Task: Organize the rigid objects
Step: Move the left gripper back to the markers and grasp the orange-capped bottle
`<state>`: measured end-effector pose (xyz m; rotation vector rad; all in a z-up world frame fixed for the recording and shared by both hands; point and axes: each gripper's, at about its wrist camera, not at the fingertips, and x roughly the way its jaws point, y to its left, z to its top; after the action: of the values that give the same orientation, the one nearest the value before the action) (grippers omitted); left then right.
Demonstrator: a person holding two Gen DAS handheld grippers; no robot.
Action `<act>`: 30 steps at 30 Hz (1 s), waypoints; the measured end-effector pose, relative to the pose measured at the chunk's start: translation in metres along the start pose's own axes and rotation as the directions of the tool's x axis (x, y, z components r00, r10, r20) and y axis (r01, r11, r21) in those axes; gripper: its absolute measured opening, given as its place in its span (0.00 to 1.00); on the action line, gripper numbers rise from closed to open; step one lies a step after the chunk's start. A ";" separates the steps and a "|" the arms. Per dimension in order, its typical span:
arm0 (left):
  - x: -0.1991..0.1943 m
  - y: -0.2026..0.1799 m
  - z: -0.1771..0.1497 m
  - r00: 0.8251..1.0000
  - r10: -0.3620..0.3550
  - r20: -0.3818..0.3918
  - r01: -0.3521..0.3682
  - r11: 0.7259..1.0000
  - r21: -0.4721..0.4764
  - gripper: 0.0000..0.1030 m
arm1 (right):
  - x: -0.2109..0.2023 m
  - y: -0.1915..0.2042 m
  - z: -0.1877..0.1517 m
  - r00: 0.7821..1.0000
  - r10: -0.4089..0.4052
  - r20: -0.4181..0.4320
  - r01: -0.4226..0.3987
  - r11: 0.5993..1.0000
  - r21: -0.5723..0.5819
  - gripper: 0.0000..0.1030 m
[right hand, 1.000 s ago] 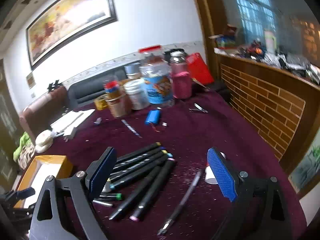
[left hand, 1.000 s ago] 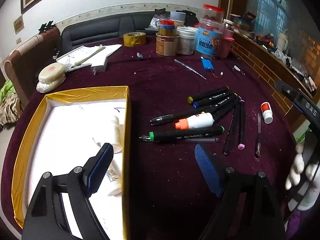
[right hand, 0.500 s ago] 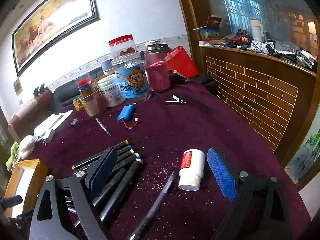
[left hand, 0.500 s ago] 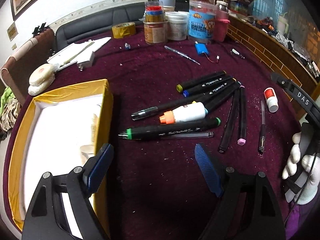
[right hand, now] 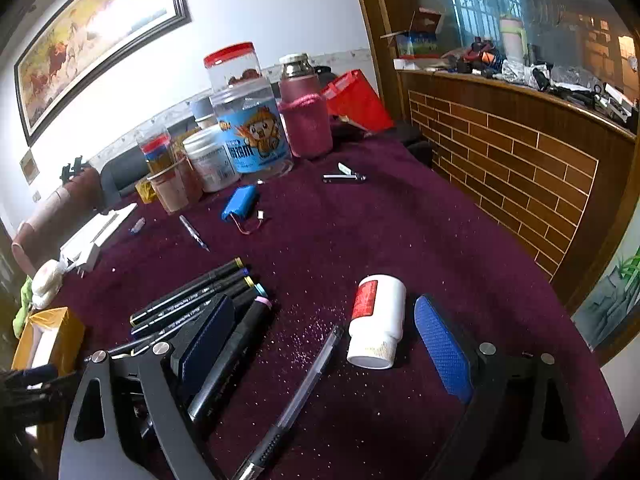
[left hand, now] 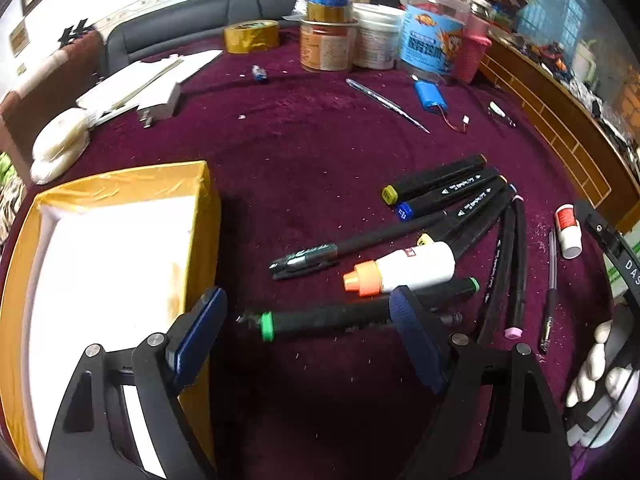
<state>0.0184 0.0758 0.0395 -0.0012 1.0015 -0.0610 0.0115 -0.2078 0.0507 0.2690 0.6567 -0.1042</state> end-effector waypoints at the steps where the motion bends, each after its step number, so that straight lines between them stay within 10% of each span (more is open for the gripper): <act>1: 0.003 -0.001 0.002 1.000 -0.001 -0.005 0.001 1.000 0.010 0.81 | 0.001 0.000 0.000 1.000 0.000 -0.006 0.000 1.000 0.001 0.86; 9: 0.032 -0.039 0.016 1.000 -0.009 0.000 0.009 0.986 0.168 0.80 | 0.007 -0.002 -0.003 0.999 -0.009 -0.036 0.009 1.000 -0.002 0.86; 14: 0.037 -0.051 0.006 0.992 -0.100 -0.071 0.114 0.969 0.219 0.45 | 0.008 -0.002 -0.003 0.999 -0.015 -0.045 0.015 1.000 -0.002 0.86; 24: 0.008 -0.055 -0.010 0.933 -0.320 -0.166 0.343 0.929 0.137 0.46 | 0.012 -0.002 -0.004 0.998 -0.009 -0.069 0.009 1.000 0.006 0.86; 30: 0.001 -0.037 0.025 0.962 -0.269 -0.047 0.272 0.959 0.079 0.57 | 0.014 0.000 -0.004 0.997 -0.013 -0.075 0.013 1.000 -0.005 0.86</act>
<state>0.0382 0.0377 0.0532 -0.0592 1.0293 -0.3556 0.0197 -0.2071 0.0387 0.2649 0.7333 -0.1054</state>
